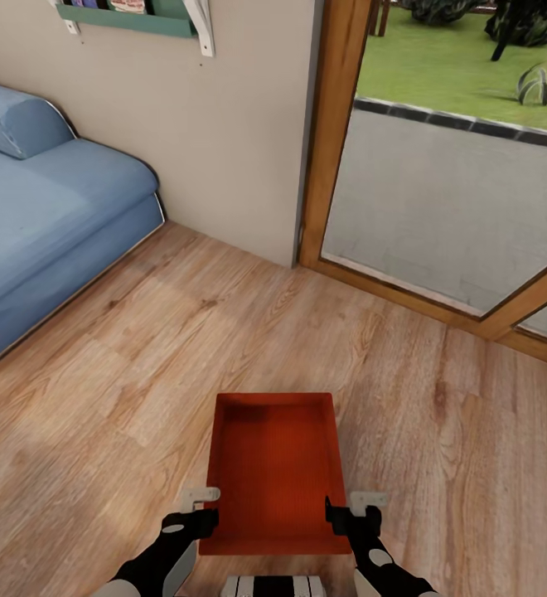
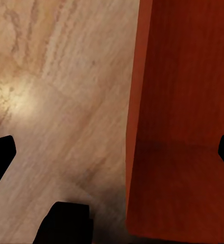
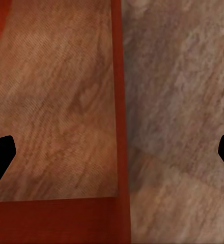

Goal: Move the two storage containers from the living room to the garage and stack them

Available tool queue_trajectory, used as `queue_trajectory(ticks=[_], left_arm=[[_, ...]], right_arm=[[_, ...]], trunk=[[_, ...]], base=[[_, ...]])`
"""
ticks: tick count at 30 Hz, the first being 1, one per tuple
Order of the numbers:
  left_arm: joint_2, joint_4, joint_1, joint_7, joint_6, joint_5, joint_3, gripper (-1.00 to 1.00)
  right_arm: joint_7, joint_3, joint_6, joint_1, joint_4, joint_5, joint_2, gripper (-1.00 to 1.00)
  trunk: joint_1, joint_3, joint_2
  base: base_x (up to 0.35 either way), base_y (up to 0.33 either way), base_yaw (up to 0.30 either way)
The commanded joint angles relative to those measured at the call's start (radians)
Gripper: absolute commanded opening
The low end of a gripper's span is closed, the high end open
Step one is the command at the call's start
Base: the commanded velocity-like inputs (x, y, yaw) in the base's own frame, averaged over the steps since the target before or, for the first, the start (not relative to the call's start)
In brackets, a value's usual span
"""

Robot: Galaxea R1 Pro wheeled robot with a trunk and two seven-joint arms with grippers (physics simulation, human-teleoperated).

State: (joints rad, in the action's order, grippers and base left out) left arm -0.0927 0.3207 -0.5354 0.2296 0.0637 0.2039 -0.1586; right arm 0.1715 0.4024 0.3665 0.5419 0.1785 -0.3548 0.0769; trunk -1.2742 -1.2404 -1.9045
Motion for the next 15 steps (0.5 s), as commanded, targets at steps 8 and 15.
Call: queue_trajectory(ticks=[8, 15], left_arm=[[0.001, 0.003, 0.000, 0.008, 0.005, 0.009, -0.007, 1.00], [0.001, 0.005, 0.000, 0.008, 0.005, 0.009, -0.006, 1.00]], right_arm=[[0.005, 0.008, 0.003, 0.000, -0.001, -0.007, 0.000, 1.00], [0.004, 0.009, 0.004, 0.000, -0.001, -0.001, 0.000, 1.00]], trunk=[[-0.031, -0.026, -0.056], [-0.046, -0.038, -0.084]], base=[[0.000, 0.000, 0.000], [0.000, 0.000, 0.000]])
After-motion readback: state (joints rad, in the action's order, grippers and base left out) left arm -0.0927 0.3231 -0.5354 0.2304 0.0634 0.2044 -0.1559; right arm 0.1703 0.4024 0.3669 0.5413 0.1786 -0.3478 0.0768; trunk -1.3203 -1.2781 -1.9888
